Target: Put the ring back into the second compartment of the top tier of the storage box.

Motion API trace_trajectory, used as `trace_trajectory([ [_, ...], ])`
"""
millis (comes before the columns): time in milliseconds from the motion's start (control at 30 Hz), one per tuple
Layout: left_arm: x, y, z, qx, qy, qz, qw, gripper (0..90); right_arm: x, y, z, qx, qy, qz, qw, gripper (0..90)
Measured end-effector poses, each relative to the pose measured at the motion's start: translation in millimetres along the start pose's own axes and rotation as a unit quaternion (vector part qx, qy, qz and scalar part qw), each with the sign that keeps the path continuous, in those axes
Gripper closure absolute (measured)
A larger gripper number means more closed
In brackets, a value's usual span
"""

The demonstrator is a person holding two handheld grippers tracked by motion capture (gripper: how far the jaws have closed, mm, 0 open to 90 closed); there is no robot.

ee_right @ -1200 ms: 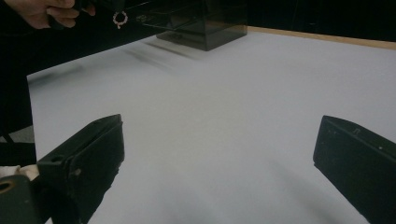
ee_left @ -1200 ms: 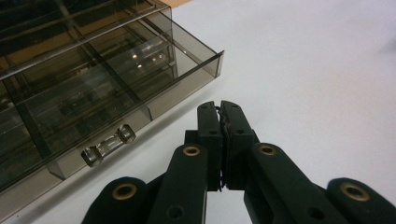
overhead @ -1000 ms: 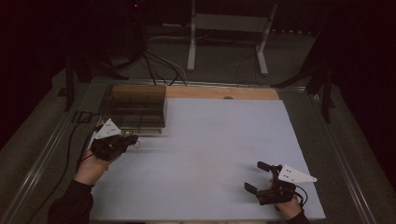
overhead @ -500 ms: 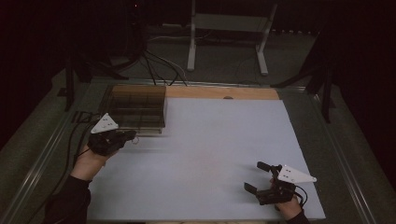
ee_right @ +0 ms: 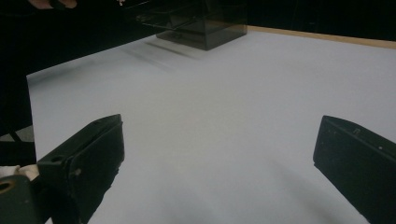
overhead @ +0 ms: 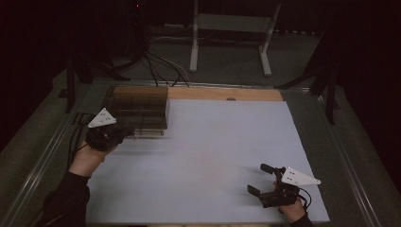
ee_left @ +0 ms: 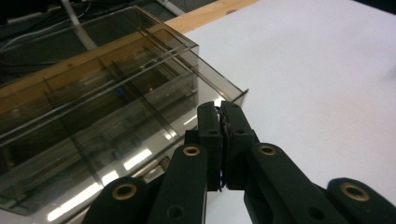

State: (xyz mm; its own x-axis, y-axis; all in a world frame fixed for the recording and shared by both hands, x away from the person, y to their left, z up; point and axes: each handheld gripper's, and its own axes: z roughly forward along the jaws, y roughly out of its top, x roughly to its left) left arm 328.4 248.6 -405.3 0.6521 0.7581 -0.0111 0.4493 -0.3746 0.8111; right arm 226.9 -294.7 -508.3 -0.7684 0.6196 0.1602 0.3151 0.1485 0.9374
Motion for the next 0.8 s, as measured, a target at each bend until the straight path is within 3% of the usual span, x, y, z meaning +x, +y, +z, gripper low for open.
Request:
trace_trajectory([
  [367,8.7,5.5,0.0,-0.001,0.009,-0.003,1.0000,89.8,0.2,-0.1,0.2,0.000,0.001,0.000,1.0000,1.8],
  [800,30.3,11.9,-3.7,-0.018,0.025,-0.028,0.9991,89.8,0.3,0.3,0.2,-0.001,0.002,0.002,1.0000,1.9],
])
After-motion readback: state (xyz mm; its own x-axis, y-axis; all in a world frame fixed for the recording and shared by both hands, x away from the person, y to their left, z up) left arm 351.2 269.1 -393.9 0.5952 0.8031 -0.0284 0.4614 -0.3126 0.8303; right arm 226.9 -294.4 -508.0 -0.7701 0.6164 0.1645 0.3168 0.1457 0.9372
